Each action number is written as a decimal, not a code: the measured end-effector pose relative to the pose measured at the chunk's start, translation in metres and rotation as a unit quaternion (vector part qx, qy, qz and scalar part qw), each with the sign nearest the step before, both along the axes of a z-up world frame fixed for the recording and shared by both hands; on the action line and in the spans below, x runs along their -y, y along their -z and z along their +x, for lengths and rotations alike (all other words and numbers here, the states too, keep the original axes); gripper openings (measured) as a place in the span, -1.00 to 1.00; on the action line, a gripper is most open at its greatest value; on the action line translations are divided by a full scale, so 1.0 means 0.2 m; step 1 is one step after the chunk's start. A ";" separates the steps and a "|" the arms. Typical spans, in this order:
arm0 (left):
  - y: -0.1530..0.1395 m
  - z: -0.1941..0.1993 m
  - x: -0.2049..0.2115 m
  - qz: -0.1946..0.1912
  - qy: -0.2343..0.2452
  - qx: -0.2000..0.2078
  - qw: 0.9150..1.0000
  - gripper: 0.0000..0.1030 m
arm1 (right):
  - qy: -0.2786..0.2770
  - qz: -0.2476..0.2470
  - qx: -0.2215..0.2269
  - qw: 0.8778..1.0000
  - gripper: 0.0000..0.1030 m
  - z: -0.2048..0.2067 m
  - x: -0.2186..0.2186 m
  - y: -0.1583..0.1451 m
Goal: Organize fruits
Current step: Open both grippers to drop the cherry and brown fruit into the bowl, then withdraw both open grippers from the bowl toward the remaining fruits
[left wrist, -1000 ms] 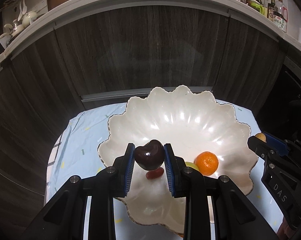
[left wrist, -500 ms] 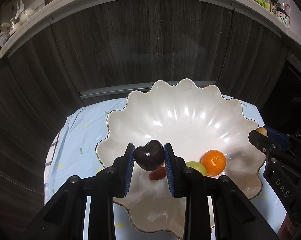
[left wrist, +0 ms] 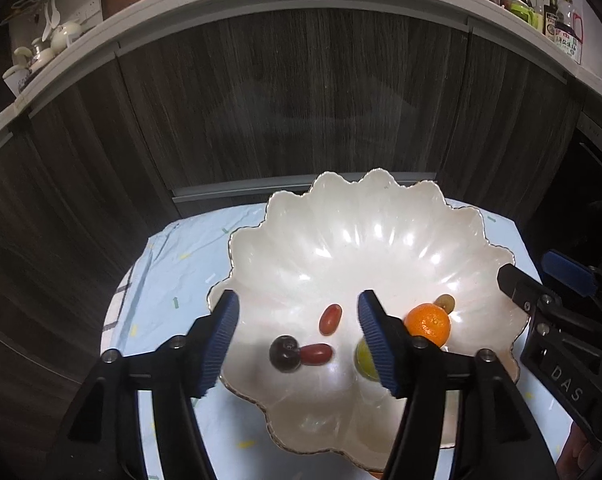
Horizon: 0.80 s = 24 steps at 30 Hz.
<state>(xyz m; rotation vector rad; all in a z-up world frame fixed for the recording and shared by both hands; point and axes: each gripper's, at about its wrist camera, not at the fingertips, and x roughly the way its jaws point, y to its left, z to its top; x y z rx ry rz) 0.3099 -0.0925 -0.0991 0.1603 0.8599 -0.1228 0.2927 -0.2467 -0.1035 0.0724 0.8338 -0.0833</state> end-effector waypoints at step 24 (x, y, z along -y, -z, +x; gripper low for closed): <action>-0.20 -0.29 0.00 -0.003 0.001 0.027 1.000 0.61 | 0.019 -0.012 0.038 0.999 0.41 -0.27 0.02 -0.19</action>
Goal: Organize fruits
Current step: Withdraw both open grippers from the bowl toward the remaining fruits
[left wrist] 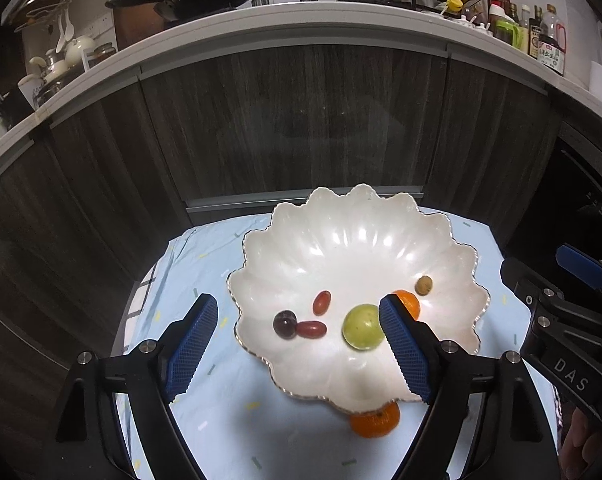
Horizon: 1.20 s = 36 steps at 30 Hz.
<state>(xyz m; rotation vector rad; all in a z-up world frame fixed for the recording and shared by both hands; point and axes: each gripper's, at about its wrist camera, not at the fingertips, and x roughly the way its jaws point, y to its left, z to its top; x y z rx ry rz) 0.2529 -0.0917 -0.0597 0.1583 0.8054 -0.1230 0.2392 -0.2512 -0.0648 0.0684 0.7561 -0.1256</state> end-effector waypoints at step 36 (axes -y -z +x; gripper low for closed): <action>0.09 -0.53 0.08 0.010 0.044 -0.012 0.999 0.61 | 0.025 0.004 -0.042 0.999 0.41 -0.54 0.07 0.16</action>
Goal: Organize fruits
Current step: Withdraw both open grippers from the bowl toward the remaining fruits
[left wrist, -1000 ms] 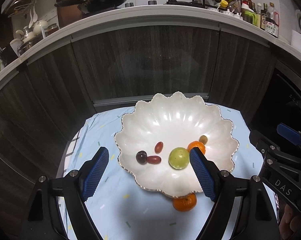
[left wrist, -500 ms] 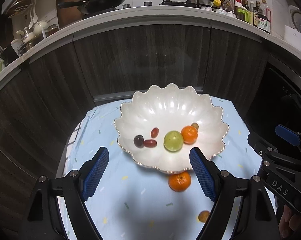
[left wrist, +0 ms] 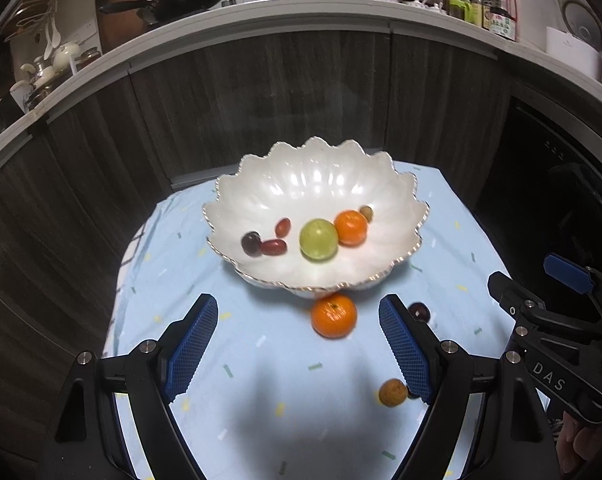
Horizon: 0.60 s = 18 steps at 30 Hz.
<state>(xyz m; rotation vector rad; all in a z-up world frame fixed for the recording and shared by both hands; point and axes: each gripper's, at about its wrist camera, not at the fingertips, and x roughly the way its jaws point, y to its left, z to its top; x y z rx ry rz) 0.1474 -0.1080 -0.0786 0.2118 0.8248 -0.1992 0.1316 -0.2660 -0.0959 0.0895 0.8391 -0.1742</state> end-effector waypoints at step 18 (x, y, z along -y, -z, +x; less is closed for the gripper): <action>0.26 -0.12 0.07 -0.003 0.037 -0.034 0.999 0.58 | 0.037 0.012 -0.036 0.999 0.41 -0.17 0.07 0.22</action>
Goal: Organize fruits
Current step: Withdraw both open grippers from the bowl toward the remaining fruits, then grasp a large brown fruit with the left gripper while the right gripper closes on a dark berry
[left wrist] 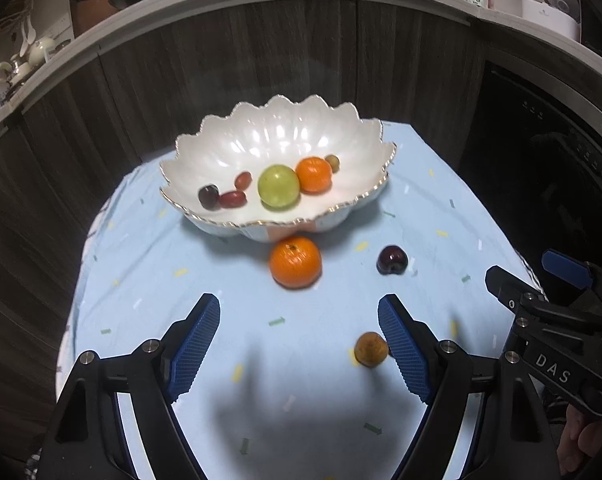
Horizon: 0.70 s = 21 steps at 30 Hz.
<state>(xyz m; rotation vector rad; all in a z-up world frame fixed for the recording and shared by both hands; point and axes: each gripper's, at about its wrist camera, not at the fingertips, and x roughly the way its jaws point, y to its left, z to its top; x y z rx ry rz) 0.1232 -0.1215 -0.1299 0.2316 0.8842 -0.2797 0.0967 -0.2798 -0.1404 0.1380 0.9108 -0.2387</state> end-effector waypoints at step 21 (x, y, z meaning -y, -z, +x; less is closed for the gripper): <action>0.23 -0.05 0.09 -0.011 0.036 -0.057 0.998 0.27 | 0.013 0.014 -0.028 0.999 0.41 -0.03 0.03 0.11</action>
